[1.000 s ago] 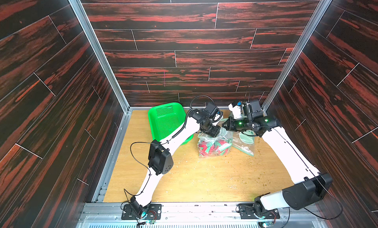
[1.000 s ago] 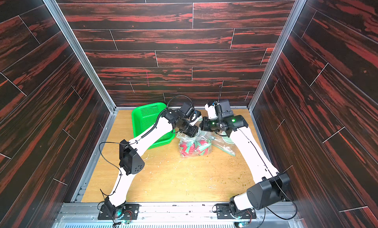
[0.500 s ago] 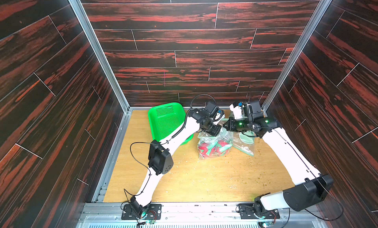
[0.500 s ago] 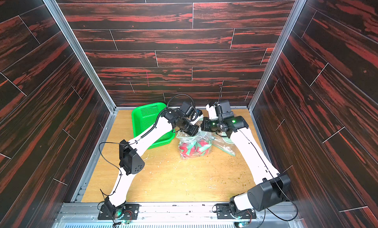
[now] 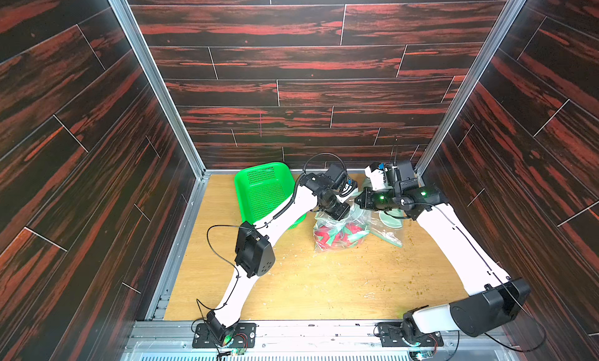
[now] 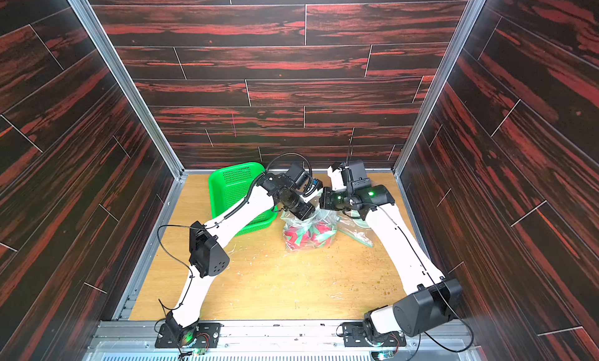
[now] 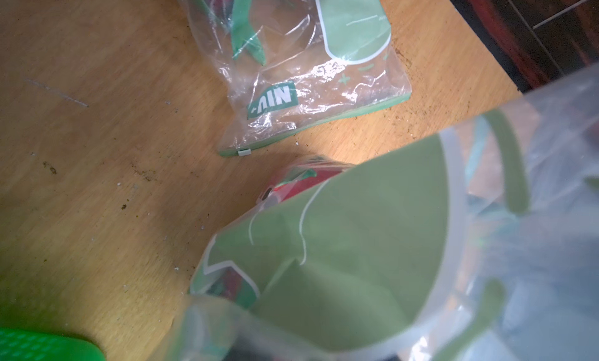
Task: Open the zip-top bag and take out the dragon fruit
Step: Pick up the dragon fruit from the zipper food storage bag.
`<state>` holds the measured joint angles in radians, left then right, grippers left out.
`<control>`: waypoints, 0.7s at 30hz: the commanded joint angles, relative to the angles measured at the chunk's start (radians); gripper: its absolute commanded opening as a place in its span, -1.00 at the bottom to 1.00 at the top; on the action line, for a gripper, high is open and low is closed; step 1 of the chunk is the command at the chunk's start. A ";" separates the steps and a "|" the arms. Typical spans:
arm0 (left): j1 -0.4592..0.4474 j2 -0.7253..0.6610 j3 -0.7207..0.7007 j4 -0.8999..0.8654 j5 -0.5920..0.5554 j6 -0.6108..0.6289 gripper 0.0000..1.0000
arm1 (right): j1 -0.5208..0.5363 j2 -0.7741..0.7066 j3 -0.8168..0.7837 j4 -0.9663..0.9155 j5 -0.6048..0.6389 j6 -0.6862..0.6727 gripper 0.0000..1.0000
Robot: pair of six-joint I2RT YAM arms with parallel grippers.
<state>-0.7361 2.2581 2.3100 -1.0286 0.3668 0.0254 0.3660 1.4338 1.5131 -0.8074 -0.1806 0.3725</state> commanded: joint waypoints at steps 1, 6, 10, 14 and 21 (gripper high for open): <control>-0.003 -0.026 -0.023 -0.035 0.026 0.034 -0.23 | 0.001 -0.028 -0.012 0.004 -0.007 -0.013 -1.00; -0.003 -0.021 -0.037 -0.014 0.043 0.047 -0.31 | 0.001 -0.030 -0.014 0.004 -0.001 -0.014 -1.00; -0.002 -0.029 -0.051 -0.010 0.044 0.051 -0.54 | 0.001 -0.025 -0.021 0.010 0.003 -0.011 -1.00; -0.002 -0.063 -0.094 0.011 0.034 0.053 -0.80 | 0.001 -0.023 -0.031 0.014 0.010 -0.005 -1.00; -0.002 -0.144 -0.150 0.066 0.034 0.015 -1.00 | 0.001 -0.031 -0.040 0.019 0.028 0.002 -1.00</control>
<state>-0.7361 2.1963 2.1857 -0.9306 0.3965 0.0643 0.3660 1.4212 1.4830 -0.8028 -0.1665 0.3737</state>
